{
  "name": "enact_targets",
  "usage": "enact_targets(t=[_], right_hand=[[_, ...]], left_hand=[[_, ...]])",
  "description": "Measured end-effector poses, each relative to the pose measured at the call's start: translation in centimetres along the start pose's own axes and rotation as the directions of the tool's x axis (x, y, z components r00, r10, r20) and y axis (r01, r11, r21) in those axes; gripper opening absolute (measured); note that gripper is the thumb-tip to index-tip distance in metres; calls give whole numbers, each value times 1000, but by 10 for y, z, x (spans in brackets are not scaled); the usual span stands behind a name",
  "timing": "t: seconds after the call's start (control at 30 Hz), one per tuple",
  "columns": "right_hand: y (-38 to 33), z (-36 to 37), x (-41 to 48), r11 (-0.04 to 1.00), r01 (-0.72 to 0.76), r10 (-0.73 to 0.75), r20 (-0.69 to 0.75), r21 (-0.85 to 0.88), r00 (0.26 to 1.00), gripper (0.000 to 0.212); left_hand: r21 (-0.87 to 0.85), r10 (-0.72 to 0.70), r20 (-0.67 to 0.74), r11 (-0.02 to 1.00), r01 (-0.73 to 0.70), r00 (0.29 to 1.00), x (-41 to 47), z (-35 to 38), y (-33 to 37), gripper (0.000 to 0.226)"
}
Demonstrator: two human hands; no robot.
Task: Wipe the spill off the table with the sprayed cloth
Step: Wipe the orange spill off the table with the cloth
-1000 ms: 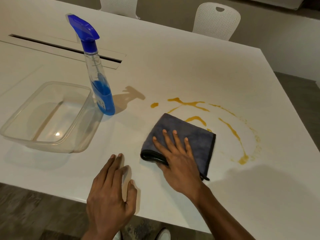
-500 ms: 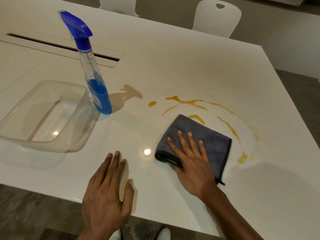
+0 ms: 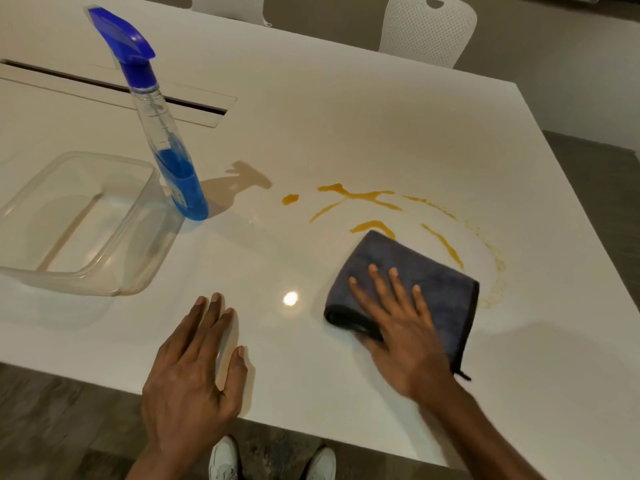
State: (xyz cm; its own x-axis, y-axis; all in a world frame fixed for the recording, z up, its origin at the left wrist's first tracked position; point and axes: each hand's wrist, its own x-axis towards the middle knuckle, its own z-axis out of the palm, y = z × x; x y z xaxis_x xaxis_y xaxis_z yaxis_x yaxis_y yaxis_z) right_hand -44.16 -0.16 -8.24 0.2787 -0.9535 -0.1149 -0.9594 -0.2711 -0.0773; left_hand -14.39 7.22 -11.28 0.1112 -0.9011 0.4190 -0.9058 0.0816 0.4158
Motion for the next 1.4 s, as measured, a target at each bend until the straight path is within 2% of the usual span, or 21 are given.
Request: enact_targets(t=[0.1,0.17,0.27,0.33,0.47,0.57,0.67,0.77,0.97,1.07,1.13,1.23,1.4], right_hand=[[-7,1,28,999,-39,39,-18,8,999,73],[-21,4,28,1000,4,-5,-35,-14,999,73],[-33,7,-4,996,88,-89,-24,-31,996,74],[-29,6,-33,995,93,-94,-23,-40,995,76],[17,5,-68,999,-38,38,-17,-21,999,87],[60,3,-73,990,-141,141,-37,5,989,76],[77,5,-53,977,-210,213,-74,48,974,72],[71,8,-30,973,-231,232,-46,23,972,72],[56,5,-87,999,-33,33,-38,3,999,73],[89,5,-95,996,-90,90,-14,-12,996,83],[107,2,-81,988,-149,150,-32,40,988,72],[109,-2,-42,976,-207,209,-29,70,977,71],[69,3,-49,996,-81,82,-31,40,996,70]], left_hand=[[10,-2,23,1000,2,1000,1,-2,1,54],[26,17,52,999,-18,999,0,-3,2,55],[72,39,134,996,-49,990,2,-4,1,59],[89,69,187,992,-87,980,5,-4,3,60],[13,206,306,975,-221,930,3,7,40,70],[6,242,363,965,-262,900,-14,22,73,77],[17,212,360,972,-233,909,-20,25,82,79],[18,215,321,972,-233,922,-20,25,82,78],[26,214,274,973,-229,938,-22,27,87,78],[23,208,268,975,-222,941,-22,27,88,77],[28,207,276,974,-223,939,-23,27,89,76],[28,209,284,974,-226,936,-22,26,91,74],[22,185,312,979,-201,932,-22,25,93,74]])
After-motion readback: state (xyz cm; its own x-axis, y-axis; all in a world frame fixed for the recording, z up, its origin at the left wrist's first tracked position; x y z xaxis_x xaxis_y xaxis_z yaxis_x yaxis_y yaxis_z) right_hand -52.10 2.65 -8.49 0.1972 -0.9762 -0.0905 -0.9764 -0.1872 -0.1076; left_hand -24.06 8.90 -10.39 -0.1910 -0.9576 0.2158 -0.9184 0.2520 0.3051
